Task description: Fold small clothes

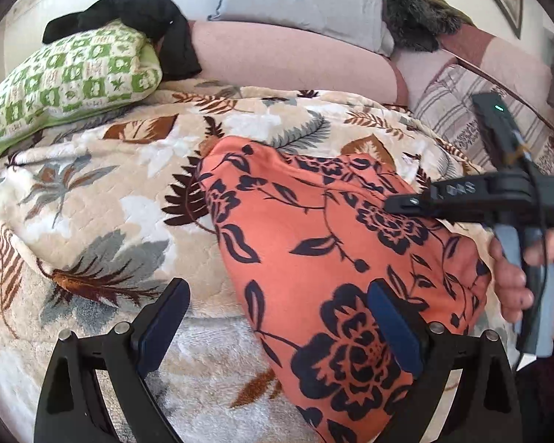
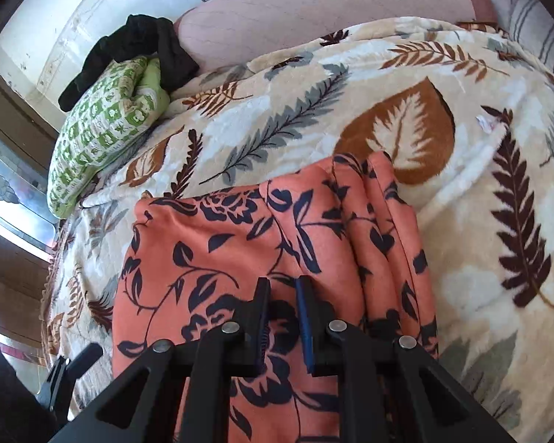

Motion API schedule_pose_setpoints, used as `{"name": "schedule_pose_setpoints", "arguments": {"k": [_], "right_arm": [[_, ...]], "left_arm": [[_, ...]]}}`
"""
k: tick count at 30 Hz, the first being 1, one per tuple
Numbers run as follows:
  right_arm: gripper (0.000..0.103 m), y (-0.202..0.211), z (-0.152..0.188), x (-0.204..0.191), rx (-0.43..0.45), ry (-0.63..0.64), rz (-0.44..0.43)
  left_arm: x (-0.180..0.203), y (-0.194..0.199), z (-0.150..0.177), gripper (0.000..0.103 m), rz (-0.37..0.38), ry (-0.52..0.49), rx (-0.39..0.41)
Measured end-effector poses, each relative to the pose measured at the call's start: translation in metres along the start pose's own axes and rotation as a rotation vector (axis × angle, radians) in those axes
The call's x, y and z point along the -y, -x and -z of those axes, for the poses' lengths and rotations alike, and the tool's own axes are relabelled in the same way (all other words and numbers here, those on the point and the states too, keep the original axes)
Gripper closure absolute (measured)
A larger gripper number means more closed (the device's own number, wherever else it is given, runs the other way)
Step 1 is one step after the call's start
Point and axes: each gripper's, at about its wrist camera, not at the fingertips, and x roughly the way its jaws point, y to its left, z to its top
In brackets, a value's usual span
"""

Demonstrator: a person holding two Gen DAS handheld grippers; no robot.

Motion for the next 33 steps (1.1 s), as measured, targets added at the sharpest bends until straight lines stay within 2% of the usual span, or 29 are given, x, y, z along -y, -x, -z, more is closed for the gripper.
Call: {"name": "schedule_pose_setpoints", "arguments": {"k": [3,6,10,13,16,33], "right_arm": [[0.085,0.017,0.018,0.006,0.009,-0.013,-0.013],[0.085,0.03,0.037,0.017,0.019,-0.022,0.016],[0.085,0.035,0.052,0.027,0.029,-0.038,-0.013],[0.085,0.032,0.055,0.024,0.035,0.009,0.007],[0.085,0.029,0.052,0.024,0.023,0.002,0.008],[0.085,0.021,0.044,0.023,0.002,0.02,-0.013]], "left_arm": [[-0.012,-0.021,0.004,0.005,0.008,0.062,-0.077],[-0.012,-0.023,0.007,0.004,0.016,0.072,-0.067],[-0.004,-0.022,0.01,0.002,-0.007,0.042,-0.045],[0.002,-0.023,0.012,0.0,-0.038,0.022,-0.027],[0.008,-0.022,0.011,0.0,-0.068,-0.016,-0.014],[0.016,-0.017,0.004,0.0,-0.139,-0.038,-0.034]]}}
